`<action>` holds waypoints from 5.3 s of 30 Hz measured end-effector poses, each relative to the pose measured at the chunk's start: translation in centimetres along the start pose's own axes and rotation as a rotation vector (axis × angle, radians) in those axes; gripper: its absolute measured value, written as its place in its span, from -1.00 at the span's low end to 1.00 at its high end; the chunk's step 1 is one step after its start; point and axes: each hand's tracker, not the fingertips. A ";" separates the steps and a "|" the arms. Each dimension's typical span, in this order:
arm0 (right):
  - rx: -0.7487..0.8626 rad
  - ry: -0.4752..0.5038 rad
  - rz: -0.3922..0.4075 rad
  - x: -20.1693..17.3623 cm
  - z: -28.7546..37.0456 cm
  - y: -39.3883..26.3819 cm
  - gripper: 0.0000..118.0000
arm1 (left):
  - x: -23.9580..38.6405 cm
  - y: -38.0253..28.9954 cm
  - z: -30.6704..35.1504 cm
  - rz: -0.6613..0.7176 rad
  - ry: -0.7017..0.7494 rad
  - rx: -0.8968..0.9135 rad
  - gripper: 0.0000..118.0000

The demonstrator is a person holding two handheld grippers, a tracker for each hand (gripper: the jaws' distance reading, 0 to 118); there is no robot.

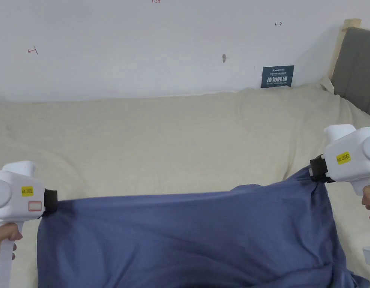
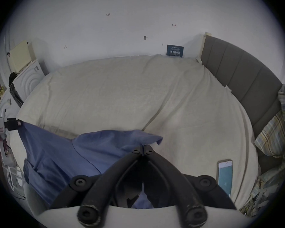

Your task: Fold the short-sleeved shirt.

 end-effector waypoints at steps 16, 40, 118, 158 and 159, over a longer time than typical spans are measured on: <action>-0.088 -0.012 -0.050 0.3 4.2 -21.7 -1.00 | -2.1 -19.4 8.3 0.082 -0.010 -0.071 -0.89; 0.430 0.119 -0.115 -11.8 7.9 -21.8 -1.00 | -2.8 -20.0 9.9 0.152 -0.101 0.021 -1.00; 0.250 0.082 -0.438 -9.0 1.7 -20.4 -1.00 | -3.4 -15.4 6.7 0.271 -0.304 -0.184 -0.93; 0.255 0.101 -0.422 -5.4 3.0 -20.9 -1.00 | 17.4 -11.0 4.4 -0.002 -0.661 -0.259 1.00; 0.253 0.102 -0.417 -5.7 3.1 -20.9 -1.00 | 15.8 -10.8 5.0 0.021 -0.647 -0.231 0.93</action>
